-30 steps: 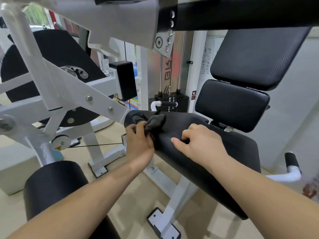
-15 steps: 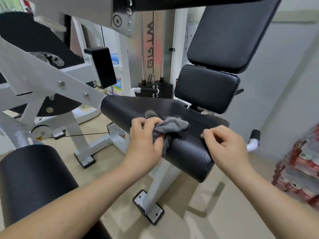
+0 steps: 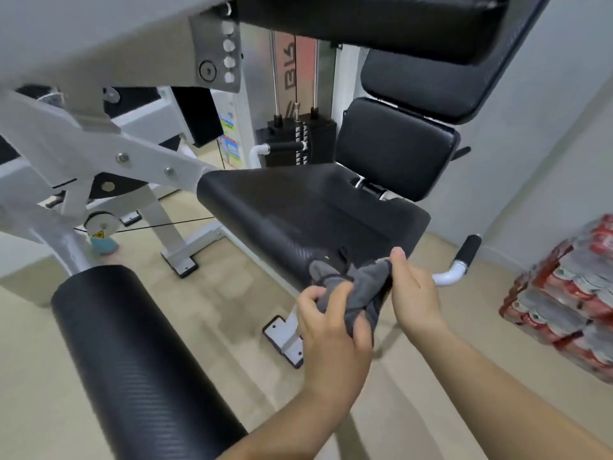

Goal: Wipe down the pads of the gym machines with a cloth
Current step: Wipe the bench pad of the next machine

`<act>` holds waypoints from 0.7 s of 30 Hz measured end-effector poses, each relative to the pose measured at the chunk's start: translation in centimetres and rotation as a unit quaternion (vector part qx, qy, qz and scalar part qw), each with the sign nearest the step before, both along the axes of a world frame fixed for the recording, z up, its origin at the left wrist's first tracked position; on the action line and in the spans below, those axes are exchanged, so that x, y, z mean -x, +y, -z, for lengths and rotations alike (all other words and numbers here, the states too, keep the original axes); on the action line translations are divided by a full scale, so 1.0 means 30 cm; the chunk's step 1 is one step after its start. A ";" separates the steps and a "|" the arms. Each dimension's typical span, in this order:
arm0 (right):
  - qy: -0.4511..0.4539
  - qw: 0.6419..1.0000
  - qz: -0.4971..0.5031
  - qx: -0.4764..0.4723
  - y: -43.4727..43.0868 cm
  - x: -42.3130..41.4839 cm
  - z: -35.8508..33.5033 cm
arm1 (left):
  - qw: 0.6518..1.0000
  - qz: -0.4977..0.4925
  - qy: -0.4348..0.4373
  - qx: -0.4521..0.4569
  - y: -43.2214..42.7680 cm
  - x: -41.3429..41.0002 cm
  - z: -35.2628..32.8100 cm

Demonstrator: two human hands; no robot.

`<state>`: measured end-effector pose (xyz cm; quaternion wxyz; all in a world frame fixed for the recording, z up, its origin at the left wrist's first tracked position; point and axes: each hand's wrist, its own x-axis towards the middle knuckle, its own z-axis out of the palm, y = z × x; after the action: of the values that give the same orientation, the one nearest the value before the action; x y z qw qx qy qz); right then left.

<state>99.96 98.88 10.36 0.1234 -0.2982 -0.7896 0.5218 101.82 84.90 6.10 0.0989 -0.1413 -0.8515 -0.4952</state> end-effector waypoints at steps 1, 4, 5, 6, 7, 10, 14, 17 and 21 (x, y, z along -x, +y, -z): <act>-0.032 0.997 -0.006 0.063 0.007 -0.021 -0.033 | 0.998 0.030 -0.042 0.023 -0.010 -0.033 -0.004; -0.085 0.978 0.004 0.191 -0.024 -0.122 -0.156 | 0.971 0.129 -0.161 0.121 -0.082 -0.100 -0.051; -0.103 0.977 0.029 0.186 -0.036 -0.156 -0.191 | 0.962 0.151 -0.194 0.122 -0.107 -0.108 -0.093; -0.127 0.975 0.054 0.176 -0.048 -0.193 -0.239 | 0.954 0.155 -0.235 0.107 -0.132 -0.116 -0.168; -0.160 0.968 0.061 0.184 -0.068 -0.233 -0.291 | 0.949 0.145 -0.266 0.091 -0.154 -0.125 -0.248; -0.281 0.913 -0.010 0.295 -0.145 -0.328 -0.462 | 0.945 0.102 -0.308 0.046 -0.203 -0.164 -0.464; -0.232 0.864 -0.063 0.443 -0.230 -0.389 -0.722 | 0.953 0.099 -0.287 -0.004 -0.262 -0.276 -0.733; -0.213 0.876 -0.104 0.421 -0.259 -0.427 -0.887 | 0.943 0.056 -0.318 -0.088 -0.320 -0.344 -0.923; -0.229 0.863 -0.157 0.421 -0.323 -0.466 -1.013 | 0.862 -0.020 -0.467 -0.197 -0.442 -0.383 -1.079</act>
<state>113.94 89.20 40.74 -0.2819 -0.3055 -0.5369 0.7341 113.32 71.63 38.47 -0.2744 0.1459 -0.6854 -0.6585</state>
